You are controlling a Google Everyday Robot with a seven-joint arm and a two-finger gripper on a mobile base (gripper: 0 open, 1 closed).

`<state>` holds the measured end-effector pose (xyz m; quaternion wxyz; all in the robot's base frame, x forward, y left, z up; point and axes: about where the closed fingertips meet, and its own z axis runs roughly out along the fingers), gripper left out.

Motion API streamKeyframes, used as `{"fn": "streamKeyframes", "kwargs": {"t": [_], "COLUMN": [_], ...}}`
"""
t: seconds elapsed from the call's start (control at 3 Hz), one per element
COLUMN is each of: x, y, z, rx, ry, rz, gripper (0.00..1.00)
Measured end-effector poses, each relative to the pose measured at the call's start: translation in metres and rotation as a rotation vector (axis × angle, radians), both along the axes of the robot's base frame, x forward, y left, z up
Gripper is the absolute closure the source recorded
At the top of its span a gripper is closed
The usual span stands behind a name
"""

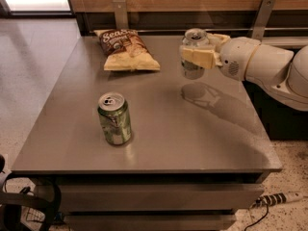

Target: Move 7up can near green can

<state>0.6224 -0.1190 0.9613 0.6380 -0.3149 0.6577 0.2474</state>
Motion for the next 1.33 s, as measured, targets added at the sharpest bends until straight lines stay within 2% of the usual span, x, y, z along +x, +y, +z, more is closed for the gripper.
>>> {"fn": "streamKeyframes", "kwargs": {"t": [0.33, 0.67, 1.0, 1.33], "x": [-0.051, -0.077, -0.098, -0.112], "y": [0.046, 0.078, 0.099, 0.109], "z": [-0.010, -0.018, -0.031, -0.061], "rx": [0.028, 0.064, 0.079, 0.084], "ry": [0.000, 0.009, 0.048, 0.126], "rz": [0.139, 0.260, 0.368, 0.451], "gripper": [1.00, 1.00, 1.00, 1.00]}}
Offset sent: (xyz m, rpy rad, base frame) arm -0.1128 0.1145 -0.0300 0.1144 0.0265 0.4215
